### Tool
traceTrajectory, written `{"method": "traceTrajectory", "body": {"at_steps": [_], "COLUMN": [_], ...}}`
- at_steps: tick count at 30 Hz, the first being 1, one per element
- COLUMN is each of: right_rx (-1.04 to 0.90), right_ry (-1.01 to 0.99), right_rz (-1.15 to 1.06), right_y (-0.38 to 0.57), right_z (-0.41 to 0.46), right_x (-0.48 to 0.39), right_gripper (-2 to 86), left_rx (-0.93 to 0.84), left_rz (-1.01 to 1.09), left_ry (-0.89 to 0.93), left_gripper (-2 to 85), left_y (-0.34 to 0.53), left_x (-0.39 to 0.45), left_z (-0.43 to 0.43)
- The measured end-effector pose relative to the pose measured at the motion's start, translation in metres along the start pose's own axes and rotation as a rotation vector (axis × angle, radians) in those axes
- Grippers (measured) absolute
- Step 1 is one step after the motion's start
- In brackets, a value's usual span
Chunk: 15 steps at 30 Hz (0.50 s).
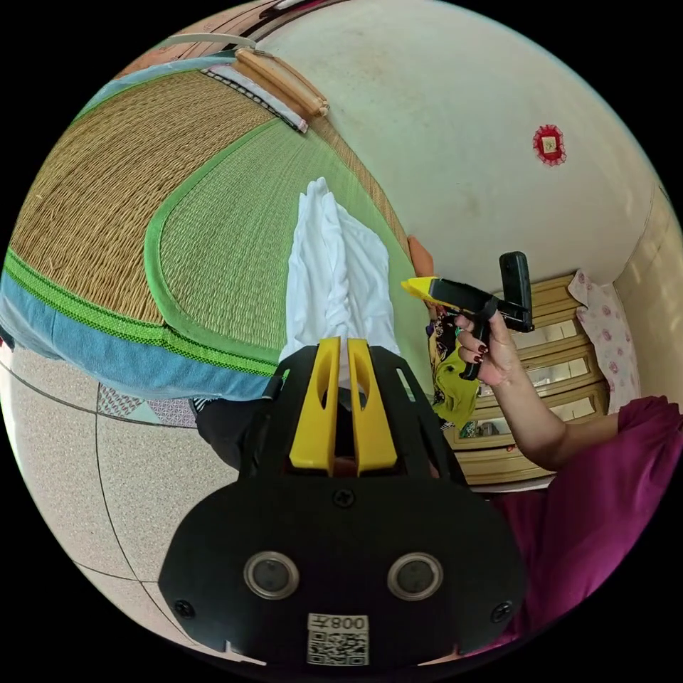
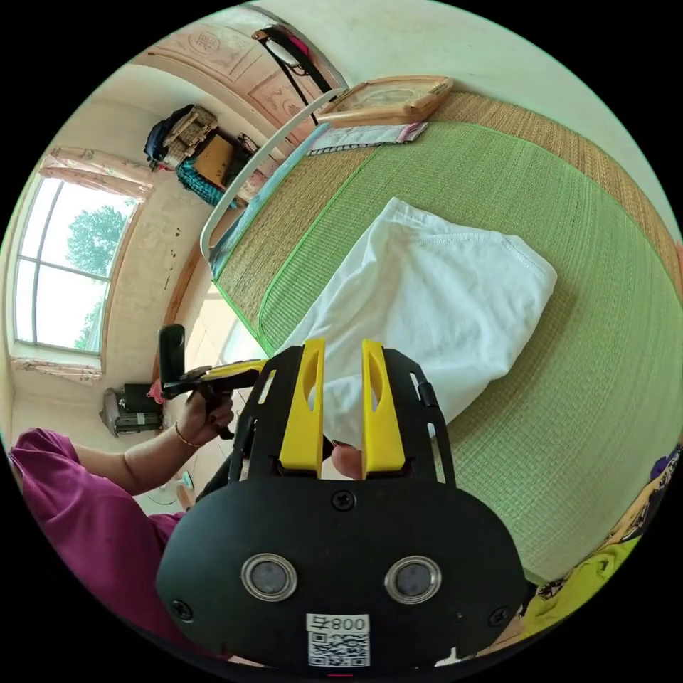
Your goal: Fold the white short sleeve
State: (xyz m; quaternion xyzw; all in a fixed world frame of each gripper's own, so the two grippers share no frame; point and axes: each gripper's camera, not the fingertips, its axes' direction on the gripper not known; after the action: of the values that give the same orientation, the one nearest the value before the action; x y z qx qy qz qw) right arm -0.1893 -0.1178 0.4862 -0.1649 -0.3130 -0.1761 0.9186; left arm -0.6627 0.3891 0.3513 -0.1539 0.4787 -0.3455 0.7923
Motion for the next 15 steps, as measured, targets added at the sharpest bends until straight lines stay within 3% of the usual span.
{"method": "traceTrajectory", "body": {"at_steps": [8, 15], "right_rx": [-0.062, -0.084], "right_ry": [0.470, 0.580], "right_rz": [-0.246, -0.222], "right_y": [0.093, 0.111], "right_z": [0.085, 0.133], "right_x": [-0.116, -0.138], "right_gripper": [8.8, 5.6], "left_rx": [-0.060, -0.092], "left_rz": [0.065, 0.095], "left_ry": [-0.147, -0.215], "left_gripper": [1.4, 0.5], "left_y": [0.002, 0.003], "left_x": [0.020, 0.031], "left_z": [0.013, 0.021]}}
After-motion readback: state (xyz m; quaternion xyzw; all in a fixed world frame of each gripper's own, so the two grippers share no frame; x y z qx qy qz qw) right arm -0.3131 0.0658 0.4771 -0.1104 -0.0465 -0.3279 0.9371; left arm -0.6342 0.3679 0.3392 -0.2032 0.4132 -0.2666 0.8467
